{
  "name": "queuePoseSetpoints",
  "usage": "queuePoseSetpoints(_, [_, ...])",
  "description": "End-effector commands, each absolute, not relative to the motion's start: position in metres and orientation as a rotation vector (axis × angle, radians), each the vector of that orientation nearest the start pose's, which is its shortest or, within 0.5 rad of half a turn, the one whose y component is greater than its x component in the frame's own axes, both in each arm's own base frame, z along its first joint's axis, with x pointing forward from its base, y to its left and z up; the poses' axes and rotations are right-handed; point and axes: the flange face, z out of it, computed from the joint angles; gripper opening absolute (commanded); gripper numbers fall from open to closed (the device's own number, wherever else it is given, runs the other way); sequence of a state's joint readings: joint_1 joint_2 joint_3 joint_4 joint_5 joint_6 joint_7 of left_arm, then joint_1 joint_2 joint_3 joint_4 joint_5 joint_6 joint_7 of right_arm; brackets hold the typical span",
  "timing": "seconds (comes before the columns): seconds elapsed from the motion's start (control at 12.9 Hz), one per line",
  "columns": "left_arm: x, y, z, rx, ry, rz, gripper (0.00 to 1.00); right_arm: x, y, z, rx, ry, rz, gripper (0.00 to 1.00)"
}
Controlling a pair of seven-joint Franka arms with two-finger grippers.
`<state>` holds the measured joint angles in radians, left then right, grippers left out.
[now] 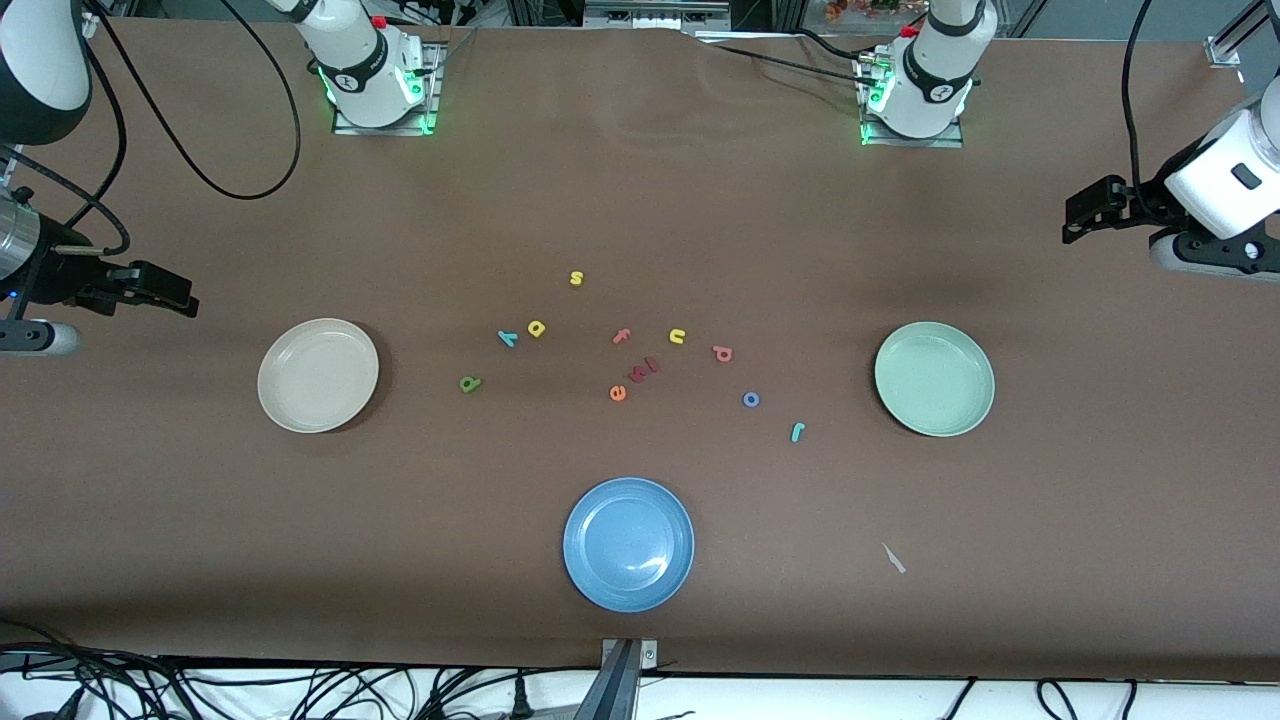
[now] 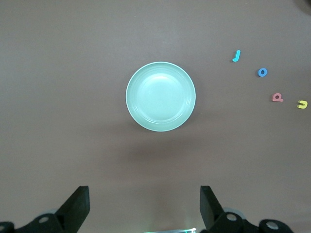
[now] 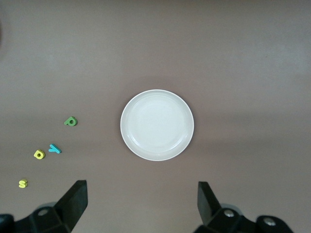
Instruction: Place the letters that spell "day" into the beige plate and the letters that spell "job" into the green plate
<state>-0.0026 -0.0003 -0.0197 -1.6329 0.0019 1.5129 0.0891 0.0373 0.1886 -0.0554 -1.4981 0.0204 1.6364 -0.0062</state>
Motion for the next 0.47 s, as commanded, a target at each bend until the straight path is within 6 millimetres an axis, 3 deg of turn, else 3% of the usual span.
queuePoseSetpoints(0.0, [0.5426, -0.0124, 0.5921, -3.126, 0.183, 0.173, 1.0, 0.6133, -0.0095, 0.5581, -3.134, 0.016, 0.067, 1.0])
queuePoseSetpoints(0.39, [0.5426, -0.0124, 0.5921, -3.126, 0.182, 0.173, 1.0, 0.6138, -0.0114, 0.5573, -3.154, 0.02, 0.068, 1.0])
